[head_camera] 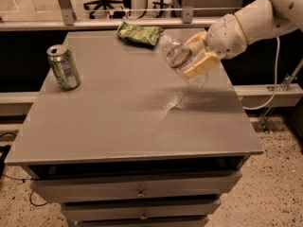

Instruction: Knock water bottle over

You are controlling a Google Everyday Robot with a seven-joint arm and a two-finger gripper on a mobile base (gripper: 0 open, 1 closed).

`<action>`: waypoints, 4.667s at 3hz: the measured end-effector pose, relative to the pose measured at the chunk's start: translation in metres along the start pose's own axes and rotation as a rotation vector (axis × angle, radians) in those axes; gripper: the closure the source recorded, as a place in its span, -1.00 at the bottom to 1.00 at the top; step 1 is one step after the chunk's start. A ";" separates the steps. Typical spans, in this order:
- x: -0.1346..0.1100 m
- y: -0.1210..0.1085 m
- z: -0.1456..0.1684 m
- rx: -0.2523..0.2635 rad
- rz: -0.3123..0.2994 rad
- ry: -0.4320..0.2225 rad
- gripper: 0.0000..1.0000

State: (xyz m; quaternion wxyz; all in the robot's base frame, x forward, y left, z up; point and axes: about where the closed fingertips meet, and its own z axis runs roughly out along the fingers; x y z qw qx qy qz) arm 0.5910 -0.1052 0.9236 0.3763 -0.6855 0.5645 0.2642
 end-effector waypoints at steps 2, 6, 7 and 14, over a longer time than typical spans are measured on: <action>0.008 0.035 0.026 -0.090 -0.213 0.355 1.00; 0.040 0.056 0.054 -0.237 -0.221 0.632 -0.72; 0.041 0.058 0.054 -0.243 -0.219 0.642 -1.00; 0.002 0.023 -0.064 0.058 0.145 0.025 -1.00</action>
Offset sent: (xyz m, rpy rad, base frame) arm -0.0455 0.0080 -0.0488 -0.6125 -0.1959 0.1687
